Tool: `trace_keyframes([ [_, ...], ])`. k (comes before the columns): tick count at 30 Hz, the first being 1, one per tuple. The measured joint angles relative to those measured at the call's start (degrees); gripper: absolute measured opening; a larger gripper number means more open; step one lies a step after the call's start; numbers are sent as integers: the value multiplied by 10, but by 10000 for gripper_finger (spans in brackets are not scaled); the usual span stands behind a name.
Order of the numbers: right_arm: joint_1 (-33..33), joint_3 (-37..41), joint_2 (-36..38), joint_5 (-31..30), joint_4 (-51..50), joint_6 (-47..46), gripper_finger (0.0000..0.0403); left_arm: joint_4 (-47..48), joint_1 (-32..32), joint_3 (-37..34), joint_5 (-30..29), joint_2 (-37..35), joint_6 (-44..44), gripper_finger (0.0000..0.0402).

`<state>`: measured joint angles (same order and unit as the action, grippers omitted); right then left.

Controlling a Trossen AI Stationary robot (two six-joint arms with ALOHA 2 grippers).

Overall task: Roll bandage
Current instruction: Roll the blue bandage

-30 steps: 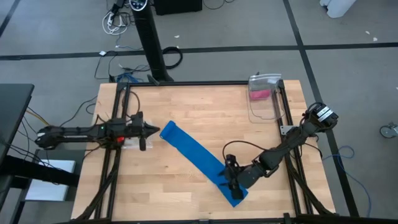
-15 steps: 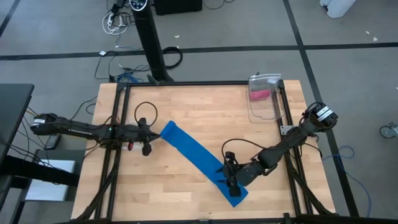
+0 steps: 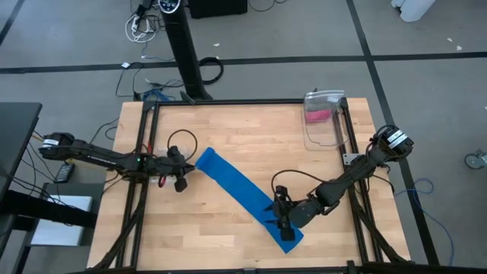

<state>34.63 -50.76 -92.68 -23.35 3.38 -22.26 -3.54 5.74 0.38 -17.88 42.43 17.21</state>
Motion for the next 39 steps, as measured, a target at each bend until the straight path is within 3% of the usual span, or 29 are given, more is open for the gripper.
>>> trace_keyframes([
  [9,0,0,0,0,0,0,186,-19,4,0,-17,0,15,116],
  [16,0,0,0,0,0,0,180,-21,4,0,-59,0,26,117],
  [24,0,0,0,0,0,2,179,-28,4,0,-57,3,27,117],
  [39,0,0,0,0,13,14,173,-119,4,0,-97,106,41,117],
])
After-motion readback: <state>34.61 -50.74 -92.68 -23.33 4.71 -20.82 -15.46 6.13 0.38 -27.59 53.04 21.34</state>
